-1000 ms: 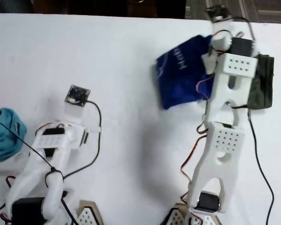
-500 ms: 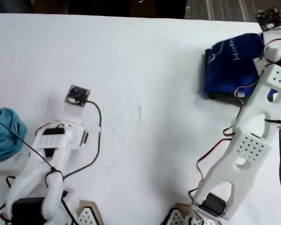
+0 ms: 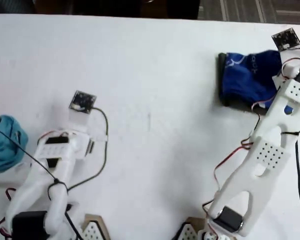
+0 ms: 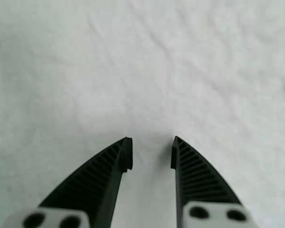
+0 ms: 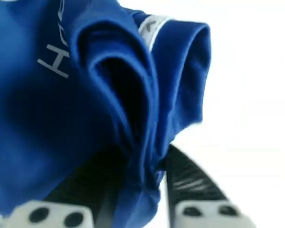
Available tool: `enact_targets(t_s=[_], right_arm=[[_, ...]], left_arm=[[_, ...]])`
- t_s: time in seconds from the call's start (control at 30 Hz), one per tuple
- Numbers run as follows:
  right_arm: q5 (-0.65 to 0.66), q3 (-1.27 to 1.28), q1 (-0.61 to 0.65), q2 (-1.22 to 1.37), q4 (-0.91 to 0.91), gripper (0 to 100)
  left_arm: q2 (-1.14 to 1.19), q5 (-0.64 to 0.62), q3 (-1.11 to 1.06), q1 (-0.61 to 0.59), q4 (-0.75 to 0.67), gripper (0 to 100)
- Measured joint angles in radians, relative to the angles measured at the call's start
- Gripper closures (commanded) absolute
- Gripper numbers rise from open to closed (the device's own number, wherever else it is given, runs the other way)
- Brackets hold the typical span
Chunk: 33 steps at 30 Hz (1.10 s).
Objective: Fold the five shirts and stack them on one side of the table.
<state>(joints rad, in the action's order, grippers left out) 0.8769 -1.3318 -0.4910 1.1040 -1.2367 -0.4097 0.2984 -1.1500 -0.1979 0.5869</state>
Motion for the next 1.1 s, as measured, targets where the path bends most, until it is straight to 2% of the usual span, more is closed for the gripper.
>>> enact_targets(t_s=[0.13,0.3,0.4,0.5,0.7,0.77,1.0,1.1], right_arm=[[-0.107,0.0,-0.025,0.0,0.037,72.4],[-0.331,0.0,-0.066,-0.011,0.071,72.2],[-0.399,0.0,-0.072,-0.041,0.058,72.3],[-0.416,0.0,-0.071,-0.081,-0.008,73.1],[-0.423,0.0,-0.055,-0.19,-0.186,92.4],[-0.423,0.0,-0.043,-0.239,-0.252,95.1],[-0.423,0.003,0.054,-0.43,-0.5,86.5],[-0.423,0.046,0.107,-0.5,-0.509,84.3]], left_arm=[[0.0,0.0,0.0,0.0,0.0,85],[0.0,0.0,0.0,0.0,0.0,85],[0.0,0.0,0.0,0.0,0.0,85],[0.0,0.0,0.0,0.0,0.0,85],[0.0,0.0,0.0,0.0,0.0,85],[0.0,0.0,0.0,0.0,0.0,85],[0.0,0.0,0.0,0.0,0.0,85],[0.0,0.0,0.0,0.0,0.0,85]])
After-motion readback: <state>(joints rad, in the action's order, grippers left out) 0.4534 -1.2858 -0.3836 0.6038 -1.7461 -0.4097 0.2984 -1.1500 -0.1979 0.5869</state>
